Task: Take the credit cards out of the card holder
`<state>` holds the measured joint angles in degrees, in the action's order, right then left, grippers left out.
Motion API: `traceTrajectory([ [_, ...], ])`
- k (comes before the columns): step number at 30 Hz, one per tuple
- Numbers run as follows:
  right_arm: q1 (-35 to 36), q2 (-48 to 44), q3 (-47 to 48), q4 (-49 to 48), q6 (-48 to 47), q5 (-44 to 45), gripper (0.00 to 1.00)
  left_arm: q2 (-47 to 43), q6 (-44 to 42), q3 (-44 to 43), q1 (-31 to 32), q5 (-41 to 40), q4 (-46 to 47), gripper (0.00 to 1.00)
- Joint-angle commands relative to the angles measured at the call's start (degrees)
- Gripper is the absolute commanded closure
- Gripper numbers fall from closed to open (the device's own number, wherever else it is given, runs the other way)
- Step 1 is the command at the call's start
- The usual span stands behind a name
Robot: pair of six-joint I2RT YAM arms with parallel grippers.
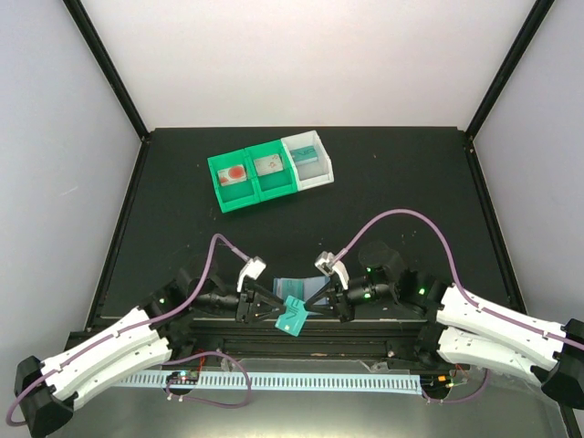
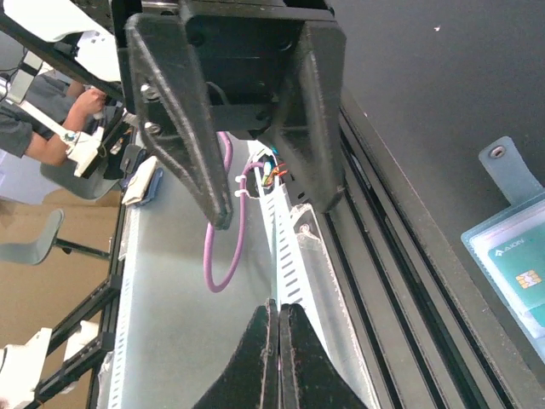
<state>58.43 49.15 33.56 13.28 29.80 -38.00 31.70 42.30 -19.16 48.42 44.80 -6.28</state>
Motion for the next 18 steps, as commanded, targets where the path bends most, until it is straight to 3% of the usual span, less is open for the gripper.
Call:
traceTrajectory([
  [1, 0.2, -0.5, 1.0, -1.2, 0.1, 3.1, 0.99, -2.0, -1.0, -3.6, -0.4, -7.5, -5.9, 0.44],
  [9, -3.5, 1.1, 7.2, 4.7, -1.4, 17.0, 0.99, -7.6, -2.2, -8.5, -0.5, -26.3, -18.5, 0.02],
  [14, -5.1, 2.0, 11.4, 6.7, -1.1, 28.6, 0.99, -10.4, 0.3, -8.9, -0.5, -37.2, -22.8, 0.01],
  [15, -5.2, 1.6, 12.7, 7.3, -0.2, 33.7, 0.99, -9.8, 2.6, -9.8, -0.5, -46.0, -25.5, 0.05],
  [18, -5.2, 0.1, 13.7, 8.4, 1.1, 39.2, 0.99, -6.7, 4.3, -12.5, -0.5, -54.2, -27.9, 0.11],
])
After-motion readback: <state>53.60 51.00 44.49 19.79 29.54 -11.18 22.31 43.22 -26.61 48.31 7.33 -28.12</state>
